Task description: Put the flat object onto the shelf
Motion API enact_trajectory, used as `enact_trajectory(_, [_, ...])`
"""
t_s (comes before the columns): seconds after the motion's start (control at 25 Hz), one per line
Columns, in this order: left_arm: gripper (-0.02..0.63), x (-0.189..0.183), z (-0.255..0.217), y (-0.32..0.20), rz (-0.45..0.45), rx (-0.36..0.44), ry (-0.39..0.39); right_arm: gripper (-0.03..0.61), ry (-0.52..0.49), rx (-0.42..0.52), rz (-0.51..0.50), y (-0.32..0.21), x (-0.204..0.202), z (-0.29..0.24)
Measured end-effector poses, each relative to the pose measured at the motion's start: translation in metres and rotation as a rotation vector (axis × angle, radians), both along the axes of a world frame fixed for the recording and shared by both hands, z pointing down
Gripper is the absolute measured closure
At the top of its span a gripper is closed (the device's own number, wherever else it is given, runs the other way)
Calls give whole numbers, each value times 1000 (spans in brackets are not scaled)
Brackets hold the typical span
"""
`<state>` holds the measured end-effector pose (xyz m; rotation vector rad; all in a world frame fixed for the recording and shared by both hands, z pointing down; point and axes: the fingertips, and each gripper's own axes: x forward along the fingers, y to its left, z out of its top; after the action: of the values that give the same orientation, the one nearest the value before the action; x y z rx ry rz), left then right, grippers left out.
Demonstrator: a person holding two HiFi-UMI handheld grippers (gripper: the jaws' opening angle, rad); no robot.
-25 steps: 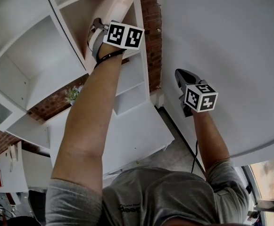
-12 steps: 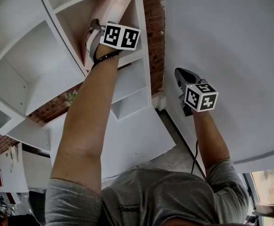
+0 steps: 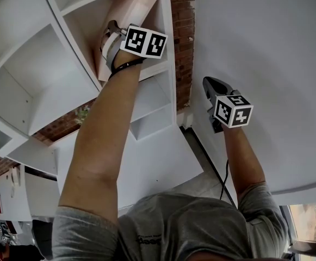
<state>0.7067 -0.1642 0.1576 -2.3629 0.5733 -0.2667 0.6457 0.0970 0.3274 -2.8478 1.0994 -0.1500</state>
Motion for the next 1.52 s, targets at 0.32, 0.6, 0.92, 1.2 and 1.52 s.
enact_trajectory(0.32, [258, -3, 0, 1, 25, -20, 4, 568, 1, -6, -4, -2, -4, -3])
enact_trajectory(0.6, [137, -10, 16, 4, 132, -107, -33, 568, -4, -24, -4, -3, -14, 0])
enact_trajectory(0.92, [117, -50, 28, 22, 222, -134, -46, 566, 8, -37, -20, -17, -42, -7])
enact_trajectory(1.2, [118, -119, 23, 41, 332, -216, -37, 566, 30, -45, -84, -54, -85, -18])
enact_trajectory(1.52, [188, -229, 22, -16, 314, -297, -18, 566, 54, -65, -218, -126, -144, -33])
